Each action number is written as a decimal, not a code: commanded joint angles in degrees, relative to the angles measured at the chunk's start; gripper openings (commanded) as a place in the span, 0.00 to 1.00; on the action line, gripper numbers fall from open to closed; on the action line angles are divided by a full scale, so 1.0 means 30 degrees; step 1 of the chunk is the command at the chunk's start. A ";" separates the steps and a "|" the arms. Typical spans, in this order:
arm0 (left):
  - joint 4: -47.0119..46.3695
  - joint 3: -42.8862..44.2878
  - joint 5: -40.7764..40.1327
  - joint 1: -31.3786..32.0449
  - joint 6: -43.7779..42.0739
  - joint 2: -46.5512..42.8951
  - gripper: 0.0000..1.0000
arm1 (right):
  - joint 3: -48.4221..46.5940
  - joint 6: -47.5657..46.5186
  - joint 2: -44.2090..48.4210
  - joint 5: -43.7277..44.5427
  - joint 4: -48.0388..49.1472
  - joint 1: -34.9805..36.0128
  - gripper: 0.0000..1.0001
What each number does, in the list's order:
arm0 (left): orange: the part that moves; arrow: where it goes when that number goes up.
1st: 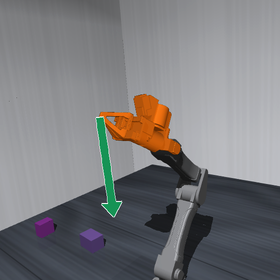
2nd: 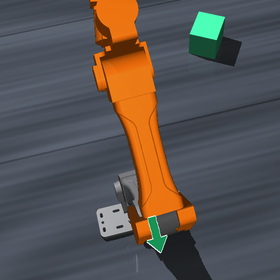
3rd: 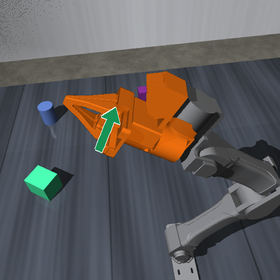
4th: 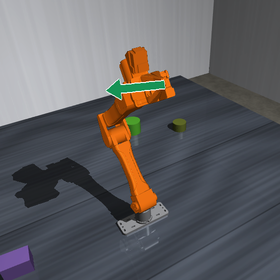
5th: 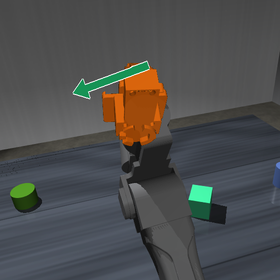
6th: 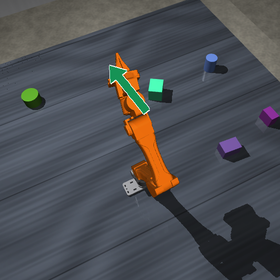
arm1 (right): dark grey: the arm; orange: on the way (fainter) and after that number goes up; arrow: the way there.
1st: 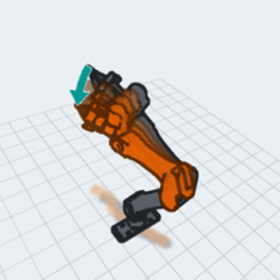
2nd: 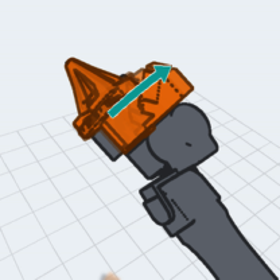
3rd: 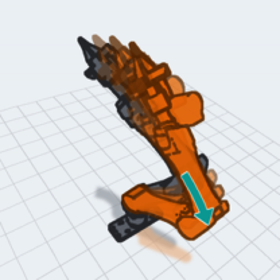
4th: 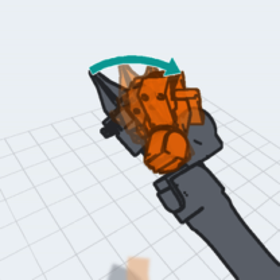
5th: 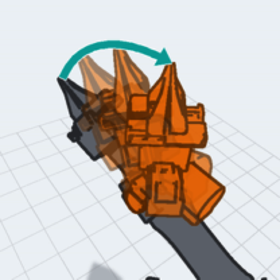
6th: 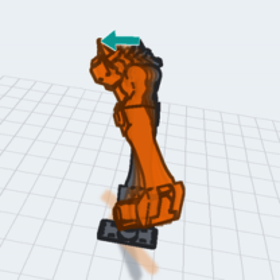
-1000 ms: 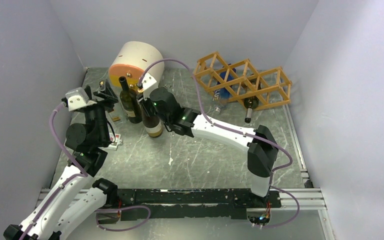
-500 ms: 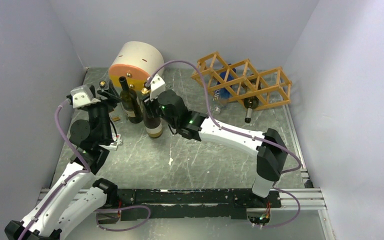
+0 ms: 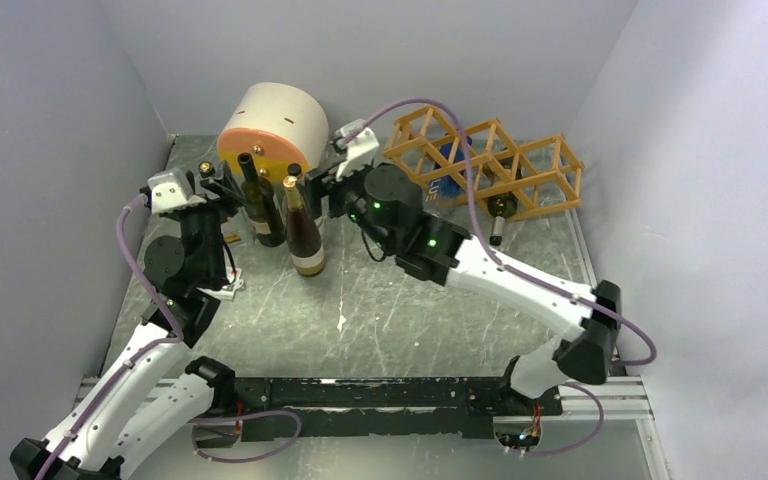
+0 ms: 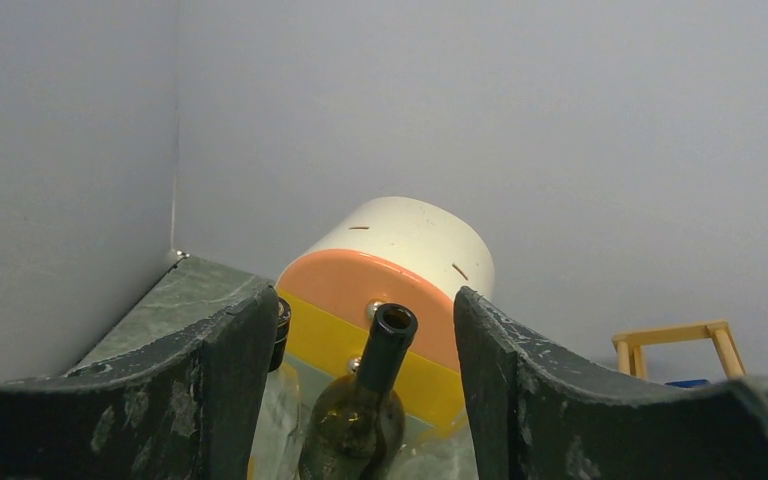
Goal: Take the wine bottle off the wine rack
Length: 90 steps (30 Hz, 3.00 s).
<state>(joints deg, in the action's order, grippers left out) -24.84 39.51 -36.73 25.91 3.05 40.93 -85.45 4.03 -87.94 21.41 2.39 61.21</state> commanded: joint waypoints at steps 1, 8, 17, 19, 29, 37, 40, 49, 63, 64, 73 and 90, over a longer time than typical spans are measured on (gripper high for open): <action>0.0126 0.0534 0.0823 -0.0200 0.0026 -0.0581 0.69 | 0.1586 0.1405 0.2696 0.0989 -0.2142 0.0112 0.76; 0.0675 0.1013 0.2835 -0.0200 0.0214 -0.1484 0.73 | 0.6606 0.4126 0.8016 0.4426 -0.6030 0.0058 0.84; 0.0853 0.1188 0.5611 -0.0200 0.0253 -0.1654 0.76 | 1.1289 0.7220 1.1184 0.3669 -0.7442 -0.3811 0.95; 0.0825 0.1181 0.5695 -0.0200 0.0204 -0.1590 0.77 | 1.1724 0.7492 1.0893 0.1326 -0.6950 -0.6149 0.96; 0.1055 0.1333 0.5819 -0.0200 0.0349 -0.1291 0.76 | 1.1086 0.9894 0.5435 -0.3590 -0.4273 -1.1768 1.00; 0.0406 0.0863 0.5786 -0.0171 0.0145 -0.1129 0.75 | 1.1017 1.1828 0.1941 -0.1968 -0.0834 -1.2847 1.00; 0.0756 0.1110 0.5678 -0.0170 0.0349 -0.0609 0.75 | 1.1184 1.1991 0.0877 -0.1600 0.0742 -1.3188 1.00; 0.0968 0.1244 0.5818 -0.0170 0.0291 -0.0847 0.74 | 1.1392 1.2448 -0.1720 -0.0425 0.4190 -1.3682 1.00; 0.0532 0.0894 0.4969 -0.0170 0.0098 -0.1119 0.71 | 1.0373 1.2971 -0.5265 -0.0055 0.7156 -1.4088 0.85; 0.0533 0.0879 0.4882 -0.0170 0.0119 -0.1043 0.71 | 1.0352 1.3036 -0.5554 -0.0070 0.7447 -1.4102 0.83; 0.0195 0.0604 0.4746 -0.0145 0.0068 -0.1129 0.69 | 1.1645 1.3099 -0.5824 -0.0422 1.0644 -1.4083 0.56; 0.0995 0.1135 0.5612 -0.0113 0.0565 -0.1209 0.67 | 1.8826 1.5921 0.2719 -0.2551 1.0451 -1.3515 0.06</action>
<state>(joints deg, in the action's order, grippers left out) -21.21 41.56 -21.50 25.80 3.90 37.95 -31.75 48.21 -87.22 14.26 33.58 20.75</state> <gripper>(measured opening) 0.669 0.680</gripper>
